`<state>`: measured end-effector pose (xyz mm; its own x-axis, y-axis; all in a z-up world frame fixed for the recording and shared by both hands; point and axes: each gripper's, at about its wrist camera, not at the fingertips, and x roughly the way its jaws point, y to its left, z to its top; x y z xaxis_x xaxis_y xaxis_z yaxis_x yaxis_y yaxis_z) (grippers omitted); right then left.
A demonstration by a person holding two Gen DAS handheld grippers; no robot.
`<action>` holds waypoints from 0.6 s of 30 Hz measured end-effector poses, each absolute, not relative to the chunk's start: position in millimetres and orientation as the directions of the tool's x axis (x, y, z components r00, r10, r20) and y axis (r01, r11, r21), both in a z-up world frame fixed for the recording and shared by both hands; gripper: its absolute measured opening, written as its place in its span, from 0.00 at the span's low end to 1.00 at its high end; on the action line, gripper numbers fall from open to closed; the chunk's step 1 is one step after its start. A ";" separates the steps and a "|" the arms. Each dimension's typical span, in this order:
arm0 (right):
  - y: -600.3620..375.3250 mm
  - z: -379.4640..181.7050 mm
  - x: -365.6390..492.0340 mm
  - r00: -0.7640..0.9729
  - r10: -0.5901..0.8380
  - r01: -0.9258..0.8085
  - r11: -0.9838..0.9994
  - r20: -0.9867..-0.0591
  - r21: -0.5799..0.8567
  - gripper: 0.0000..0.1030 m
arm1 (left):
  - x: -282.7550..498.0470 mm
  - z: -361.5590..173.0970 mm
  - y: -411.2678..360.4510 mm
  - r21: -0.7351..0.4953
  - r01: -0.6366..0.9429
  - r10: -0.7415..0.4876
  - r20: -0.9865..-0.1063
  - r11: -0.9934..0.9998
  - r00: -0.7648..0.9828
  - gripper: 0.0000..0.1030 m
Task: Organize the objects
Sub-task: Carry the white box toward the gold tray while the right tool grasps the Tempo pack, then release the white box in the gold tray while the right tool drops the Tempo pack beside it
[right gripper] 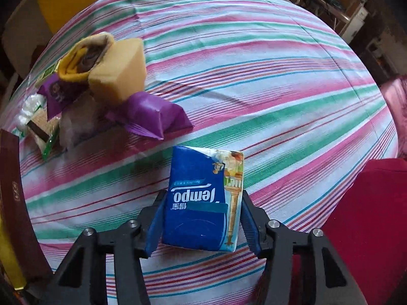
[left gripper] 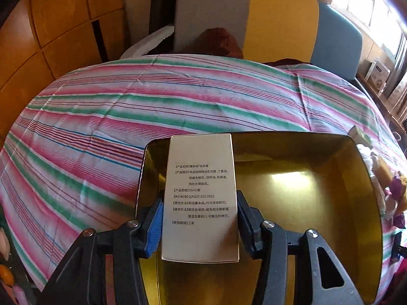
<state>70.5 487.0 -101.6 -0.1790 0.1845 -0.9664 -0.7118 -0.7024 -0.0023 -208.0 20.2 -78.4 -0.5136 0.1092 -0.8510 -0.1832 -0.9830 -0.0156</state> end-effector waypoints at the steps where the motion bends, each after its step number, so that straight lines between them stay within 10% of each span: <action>1: 485.7 -101.7 69.9 -0.181 0.189 -0.703 -0.712 -0.965 -0.007 0.52 | -209.5 -81.8 19.6 -0.003 -0.180 0.098 -0.848 -0.984 -0.521 0.50; 18: 478.6 -99.8 79.3 -0.192 0.220 -0.628 -0.777 -0.956 -0.052 0.51 | -163.3 -30.8 -2.1 -0.037 -0.229 0.174 -0.770 -0.973 -0.614 0.72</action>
